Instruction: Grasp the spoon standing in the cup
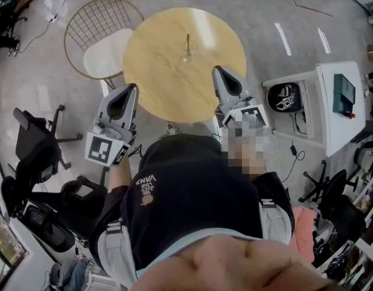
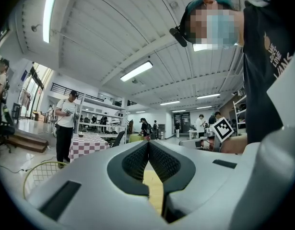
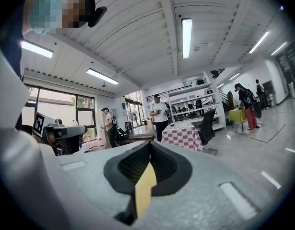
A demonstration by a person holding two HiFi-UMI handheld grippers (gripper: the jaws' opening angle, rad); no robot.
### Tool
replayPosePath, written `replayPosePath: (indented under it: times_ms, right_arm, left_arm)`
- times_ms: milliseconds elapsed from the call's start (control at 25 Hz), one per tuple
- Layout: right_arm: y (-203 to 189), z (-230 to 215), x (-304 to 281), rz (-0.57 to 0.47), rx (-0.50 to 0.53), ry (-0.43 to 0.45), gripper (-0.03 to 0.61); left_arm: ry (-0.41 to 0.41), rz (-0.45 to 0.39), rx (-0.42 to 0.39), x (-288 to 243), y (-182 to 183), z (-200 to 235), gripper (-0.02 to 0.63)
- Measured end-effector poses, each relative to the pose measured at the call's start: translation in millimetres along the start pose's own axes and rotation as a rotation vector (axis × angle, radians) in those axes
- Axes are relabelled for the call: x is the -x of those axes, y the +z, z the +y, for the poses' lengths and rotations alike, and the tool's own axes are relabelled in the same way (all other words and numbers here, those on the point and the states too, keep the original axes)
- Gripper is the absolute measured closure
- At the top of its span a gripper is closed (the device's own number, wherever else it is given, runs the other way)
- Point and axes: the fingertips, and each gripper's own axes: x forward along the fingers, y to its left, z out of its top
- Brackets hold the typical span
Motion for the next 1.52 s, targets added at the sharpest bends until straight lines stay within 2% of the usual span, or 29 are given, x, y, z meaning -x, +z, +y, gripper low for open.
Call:
replayPosePath:
  times_ms: [120, 440, 640, 840, 1120, 1280, 1440, 1520]
  right_arm:
    - [0.6, 3.4, -1.5, -0.007, -0.003, -0.018, 0.580]
    - [2.5, 0.2, -11.3, -0.003, 0.008, -0.011, 0.580]
    - [8.0, -14.3, -22.6, -0.002, 0.012, 0.026, 0.580]
    - [15.1, -33.0, -34.9, 0.006, 0.024, 0.075, 0.580]
    - [17.0, -57.6, -57.9, 0.030, 0.041, 0.147, 0.580]
    - [18.9, -72.5, -71.6, 0.041, 0.054, 0.184, 0.580]
    - [19.2, -73.6, -84.8, 0.053, 0.063, 0.217, 0.580]
    - [17.4, -73.0, -92.3, 0.062, 0.060, 0.233, 0.580]
  left_arm:
    - [-0.007, 0.033, 0.020, 1.6, -4.5, 5.3, 0.603]
    - [0.002, 0.039, 0.026, -2.2, -7.5, 13.3, 0.603]
    - [-0.007, -0.036, -0.013, -19.4, -0.9, 10.1, 0.603]
    - [0.052, 0.033, 0.023, -40.0, -5.1, 2.5, 0.603]
    - [0.120, 0.036, 0.036, -63.6, -9.7, 0.1, 0.603]
    - [0.148, 0.010, 0.018, -77.9, -8.1, -2.1, 0.603]
    - [0.165, -0.003, 0.005, -80.0, -7.6, -0.6, 0.603]
    - [0.180, 0.010, 0.028, -81.6, -7.7, -1.2, 0.603]
